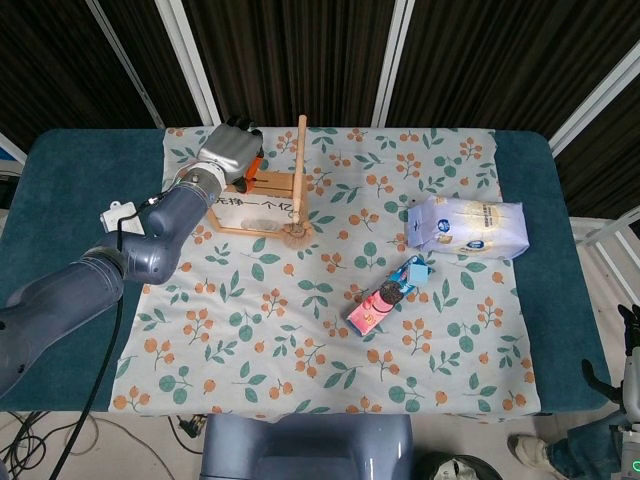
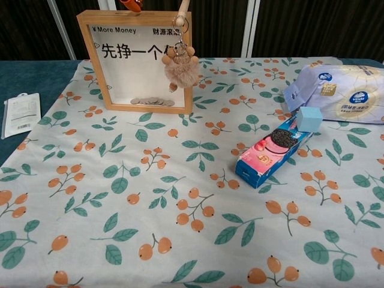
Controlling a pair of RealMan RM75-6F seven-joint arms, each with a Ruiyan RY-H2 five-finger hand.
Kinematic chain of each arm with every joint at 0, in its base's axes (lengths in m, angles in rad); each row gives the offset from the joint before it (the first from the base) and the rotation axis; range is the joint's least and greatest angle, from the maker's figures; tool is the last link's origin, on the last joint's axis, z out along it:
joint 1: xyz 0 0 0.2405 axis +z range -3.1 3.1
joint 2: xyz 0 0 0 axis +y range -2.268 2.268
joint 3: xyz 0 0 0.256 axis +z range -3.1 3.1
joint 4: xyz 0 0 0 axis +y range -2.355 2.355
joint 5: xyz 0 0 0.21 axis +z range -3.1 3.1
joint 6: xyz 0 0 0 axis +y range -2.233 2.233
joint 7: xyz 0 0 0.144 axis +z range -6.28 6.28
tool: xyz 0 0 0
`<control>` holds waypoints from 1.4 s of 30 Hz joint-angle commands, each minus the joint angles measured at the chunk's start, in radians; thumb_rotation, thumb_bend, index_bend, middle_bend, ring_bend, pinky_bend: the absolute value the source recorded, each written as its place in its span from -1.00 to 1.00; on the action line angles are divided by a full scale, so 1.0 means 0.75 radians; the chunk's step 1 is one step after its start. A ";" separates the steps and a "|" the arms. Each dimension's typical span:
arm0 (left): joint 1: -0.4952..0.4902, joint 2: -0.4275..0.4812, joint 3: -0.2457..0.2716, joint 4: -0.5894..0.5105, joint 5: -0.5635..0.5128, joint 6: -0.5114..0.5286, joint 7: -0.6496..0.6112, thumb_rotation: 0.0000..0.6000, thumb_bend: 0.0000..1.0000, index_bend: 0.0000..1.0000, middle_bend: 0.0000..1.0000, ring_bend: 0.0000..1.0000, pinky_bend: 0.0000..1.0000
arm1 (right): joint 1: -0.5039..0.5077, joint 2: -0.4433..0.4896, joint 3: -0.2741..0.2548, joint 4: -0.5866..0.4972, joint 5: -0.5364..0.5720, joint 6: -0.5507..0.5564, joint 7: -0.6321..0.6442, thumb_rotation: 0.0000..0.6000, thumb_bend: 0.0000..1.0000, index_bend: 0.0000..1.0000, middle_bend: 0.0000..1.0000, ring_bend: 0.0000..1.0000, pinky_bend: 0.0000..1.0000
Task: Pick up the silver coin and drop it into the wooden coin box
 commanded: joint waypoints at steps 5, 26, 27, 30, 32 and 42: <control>-0.004 -0.002 0.009 -0.001 -0.007 0.003 0.001 1.00 -0.29 -0.44 -0.66 -1.00 -1.00 | 0.000 0.000 0.001 -0.001 0.001 0.000 0.000 1.00 -0.26 -0.80 -0.91 -0.99 -1.00; -0.028 -0.018 0.043 0.006 -0.045 0.012 0.026 1.00 -0.39 -0.57 -0.67 -1.00 -1.00 | -0.001 0.002 0.001 -0.004 0.004 0.000 0.003 1.00 -0.26 -0.80 -0.91 -0.99 -1.00; -0.028 -0.018 0.044 0.005 -0.047 0.012 0.027 1.00 -0.39 -0.57 -0.67 -1.00 -1.00 | -0.001 0.002 0.001 -0.005 0.004 -0.001 0.003 1.00 -0.26 -0.80 -0.91 -0.99 -1.00; -0.031 -0.019 0.048 0.005 -0.054 0.011 0.029 1.00 -0.38 -0.57 -0.67 -1.00 -1.00 | -0.001 0.003 0.002 -0.007 0.003 0.000 0.003 1.00 -0.26 -0.80 -0.91 -0.99 -1.00; -0.031 -0.020 0.049 0.005 -0.055 0.013 0.029 1.00 -0.38 -0.57 -0.67 -1.00 -1.00 | -0.001 0.003 0.002 -0.008 0.006 0.001 0.002 1.00 -0.26 -0.80 -0.91 -0.99 -1.00; -0.013 0.096 -0.019 -0.129 0.020 0.171 0.017 1.00 -0.38 -0.57 -0.67 -1.00 -1.00 | 0.000 0.003 0.004 -0.003 0.007 -0.002 0.008 1.00 -0.26 -0.80 -0.91 -0.99 -1.00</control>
